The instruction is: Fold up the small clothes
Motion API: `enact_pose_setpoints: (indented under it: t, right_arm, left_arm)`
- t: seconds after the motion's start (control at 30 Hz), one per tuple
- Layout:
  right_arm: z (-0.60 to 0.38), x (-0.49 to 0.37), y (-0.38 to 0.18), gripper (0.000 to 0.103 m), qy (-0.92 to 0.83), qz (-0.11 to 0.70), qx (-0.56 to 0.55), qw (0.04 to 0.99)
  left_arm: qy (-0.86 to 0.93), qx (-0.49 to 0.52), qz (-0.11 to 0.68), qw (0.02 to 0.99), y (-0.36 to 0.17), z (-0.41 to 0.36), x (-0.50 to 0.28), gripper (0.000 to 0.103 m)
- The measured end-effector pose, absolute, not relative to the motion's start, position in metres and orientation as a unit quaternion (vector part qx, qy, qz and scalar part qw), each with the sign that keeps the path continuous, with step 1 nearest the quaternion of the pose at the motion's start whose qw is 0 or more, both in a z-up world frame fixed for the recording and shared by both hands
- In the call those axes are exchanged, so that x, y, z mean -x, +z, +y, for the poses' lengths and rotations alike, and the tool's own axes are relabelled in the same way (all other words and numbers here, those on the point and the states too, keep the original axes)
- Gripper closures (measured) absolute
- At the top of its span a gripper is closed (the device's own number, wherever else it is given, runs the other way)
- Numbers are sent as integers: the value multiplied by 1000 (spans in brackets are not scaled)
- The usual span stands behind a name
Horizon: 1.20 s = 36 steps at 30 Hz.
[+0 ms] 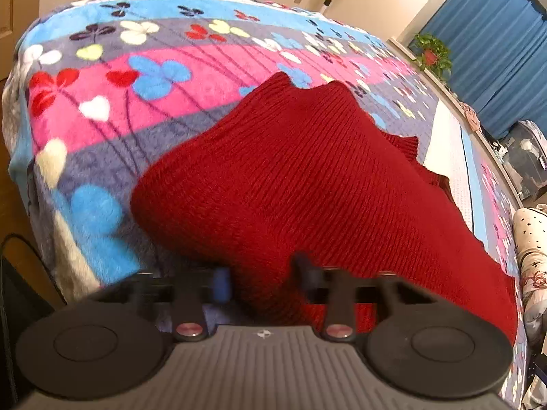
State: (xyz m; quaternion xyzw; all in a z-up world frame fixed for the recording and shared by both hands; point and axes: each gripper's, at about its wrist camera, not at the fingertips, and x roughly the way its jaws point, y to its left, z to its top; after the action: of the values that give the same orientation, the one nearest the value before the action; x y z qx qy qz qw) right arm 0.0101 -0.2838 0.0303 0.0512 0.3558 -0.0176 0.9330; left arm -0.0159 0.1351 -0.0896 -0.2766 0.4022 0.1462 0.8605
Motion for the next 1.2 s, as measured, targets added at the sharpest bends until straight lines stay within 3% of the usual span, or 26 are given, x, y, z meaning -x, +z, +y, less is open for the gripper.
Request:
enact_pose_setpoints:
  t: [0.1,0.37,0.47,0.6,0.67,0.7,0.77,0.8,0.83,1.03,1.2]
  right_arm:
    - [-288,-10,36,51,-21,346,-57,936]
    - [-314,-10,52,51,-51,302,-103,946]
    - [-324,-11,58,51,-61,270,-129,952]
    - [-333,-9,65,51,-62,225,-156,960]
    - [-336,-12,63,51,-57,225,-168,958]
    - [-337,-15,62,51,-53,229,-174,956]
    - [-337,-20,58,51,-49,240,-182,952]
    - [-337,-23,56,51,-45,246,-186,950]
    - [-336,-24,55,50,-40,250,-189,949]
    - [-323,-34,44,48,-1,284,-201,938]
    - [-301,-44,25,42,66,335,-213,915]
  left_arm:
    - [158,234,400,872,-66,122,4,86]
    - [-1,37,293,955,21,-17,-37,88]
    - [-110,-71,288,949,8,-97,-39,88]
    - [-256,-191,305,897,-47,-182,-12,87]
    - [-319,-234,335,855,-79,-205,1,77]
    - [-329,-253,331,848,-87,-210,8,72]
    - [-344,-262,308,848,-85,-204,16,50]
    - [-361,-239,309,847,-77,-194,15,38]
    - [-372,-215,313,847,-69,-184,13,33]
    - [-347,-161,297,875,-20,-104,8,32]
    - [-283,-165,295,898,-10,-36,-10,32]
